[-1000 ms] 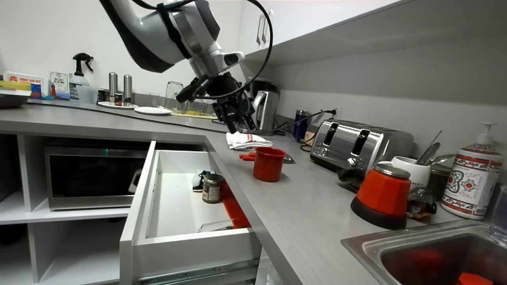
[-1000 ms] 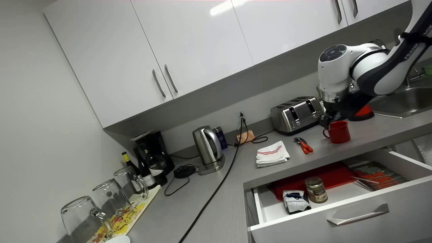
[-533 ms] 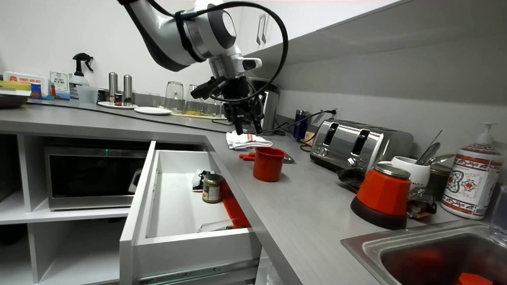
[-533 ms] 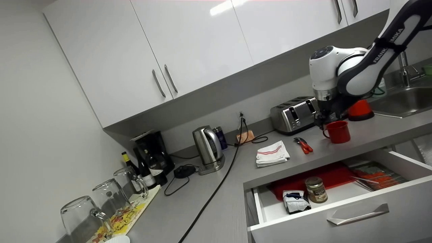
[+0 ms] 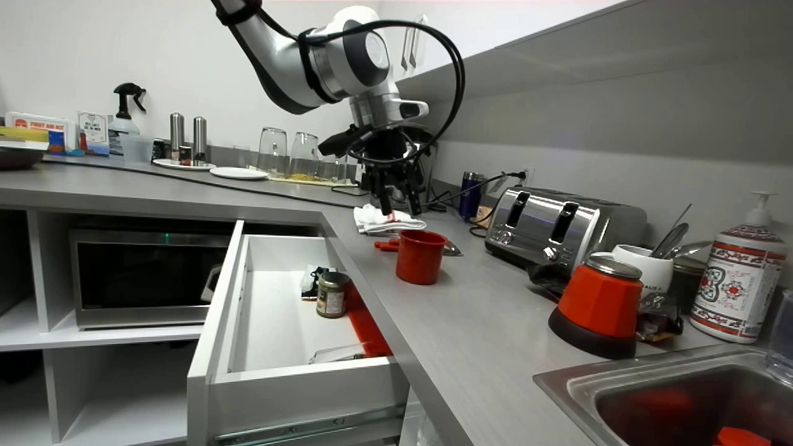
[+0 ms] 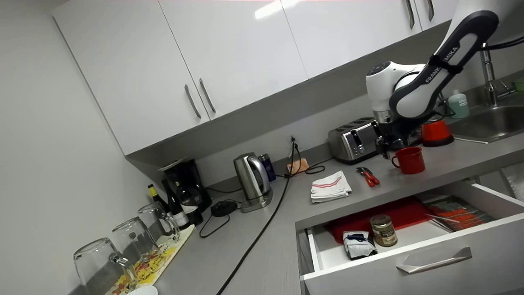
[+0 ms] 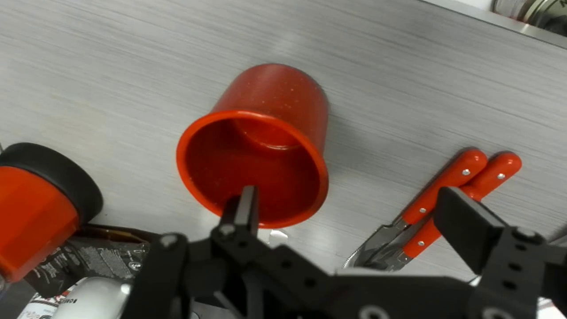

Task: Open the top drawer,put the red cup inside and close it

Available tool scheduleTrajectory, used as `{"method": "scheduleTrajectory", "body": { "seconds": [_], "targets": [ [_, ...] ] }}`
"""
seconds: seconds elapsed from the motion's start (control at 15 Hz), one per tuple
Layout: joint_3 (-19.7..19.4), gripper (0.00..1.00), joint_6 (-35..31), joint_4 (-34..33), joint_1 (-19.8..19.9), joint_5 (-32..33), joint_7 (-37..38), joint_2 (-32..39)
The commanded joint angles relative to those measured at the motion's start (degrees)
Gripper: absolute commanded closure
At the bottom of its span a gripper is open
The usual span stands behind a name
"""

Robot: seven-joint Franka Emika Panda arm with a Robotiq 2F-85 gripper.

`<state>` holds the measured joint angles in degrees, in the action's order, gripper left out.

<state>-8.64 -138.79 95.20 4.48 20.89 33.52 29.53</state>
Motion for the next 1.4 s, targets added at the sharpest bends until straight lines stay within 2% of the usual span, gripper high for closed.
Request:
{"method": "scheduleTrajectory", "body": {
  "seconds": [0.0,0.6,0.67,0.73,1.33],
  "targets": [
    [-1.69,0.0,4.34,-6.09,-0.54,-4.77,-3.5,3.91],
    [-2.84,0.0,10.08,-13.33,0.0,-8.81,-6.82,11.57],
    [-2.83,0.25,10.42,-13.92,0.05,-9.09,-7.01,12.2],
    [-2.89,0.26,10.53,-14.44,0.03,-9.3,-7.02,12.67],
    [-3.57,0.95,9.55,-14.6,-0.24,-9.69,-7.4,11.42]
  ]
}}
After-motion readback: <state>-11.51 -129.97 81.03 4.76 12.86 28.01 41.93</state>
